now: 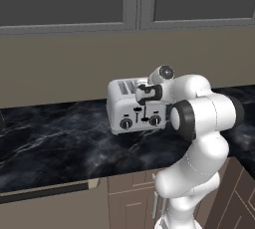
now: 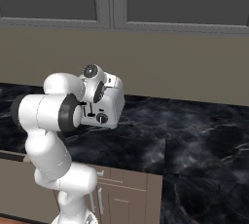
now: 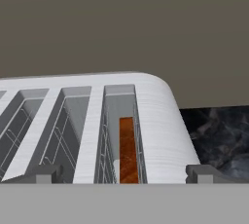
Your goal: Start the toaster. Once the lever pops up, take the bread to the plate on the dining counter.
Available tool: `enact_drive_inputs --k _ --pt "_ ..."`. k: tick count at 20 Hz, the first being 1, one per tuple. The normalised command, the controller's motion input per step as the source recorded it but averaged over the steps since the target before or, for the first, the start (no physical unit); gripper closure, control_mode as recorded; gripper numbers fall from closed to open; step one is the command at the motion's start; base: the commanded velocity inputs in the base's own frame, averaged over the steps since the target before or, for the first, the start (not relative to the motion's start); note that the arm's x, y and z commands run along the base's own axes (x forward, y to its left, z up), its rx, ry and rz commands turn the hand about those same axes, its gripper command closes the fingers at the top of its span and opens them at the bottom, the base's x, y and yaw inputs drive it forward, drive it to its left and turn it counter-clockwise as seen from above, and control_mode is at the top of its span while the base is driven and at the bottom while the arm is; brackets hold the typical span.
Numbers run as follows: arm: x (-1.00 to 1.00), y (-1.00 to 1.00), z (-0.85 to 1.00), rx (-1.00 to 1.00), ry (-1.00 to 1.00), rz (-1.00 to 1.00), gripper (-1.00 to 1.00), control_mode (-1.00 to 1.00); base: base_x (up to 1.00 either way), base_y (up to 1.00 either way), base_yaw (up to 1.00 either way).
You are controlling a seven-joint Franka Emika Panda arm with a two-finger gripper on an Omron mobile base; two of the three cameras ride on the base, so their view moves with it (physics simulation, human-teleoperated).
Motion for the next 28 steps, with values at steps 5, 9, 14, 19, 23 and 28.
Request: enact_drive_inputs --k 5,9,14,19,23,28 --pt "0.0 0.0 0.0 0.0 0.0 0.0 -1.0 -1.0 0.0 0.0 0.0" --pt "0.0 0.0 0.0 0.0 0.0 0.0 -1.0 -1.0 0.0 0.0 0.0" --pt "0.0 0.0 0.0 0.0 0.0 0.0 -1.0 -1.0 0.0 0.0 0.0" --pt "0.0 0.0 0.0 0.0 0.0 0.0 -1.0 -1.0 0.0 0.0 0.0" --pt "0.0 0.0 0.0 0.0 0.0 0.0 -1.0 -1.0 0.0 0.0 0.0" --pt "0.0 0.0 0.0 0.0 0.0 0.0 -1.0 -1.0 0.0 0.0 0.0"
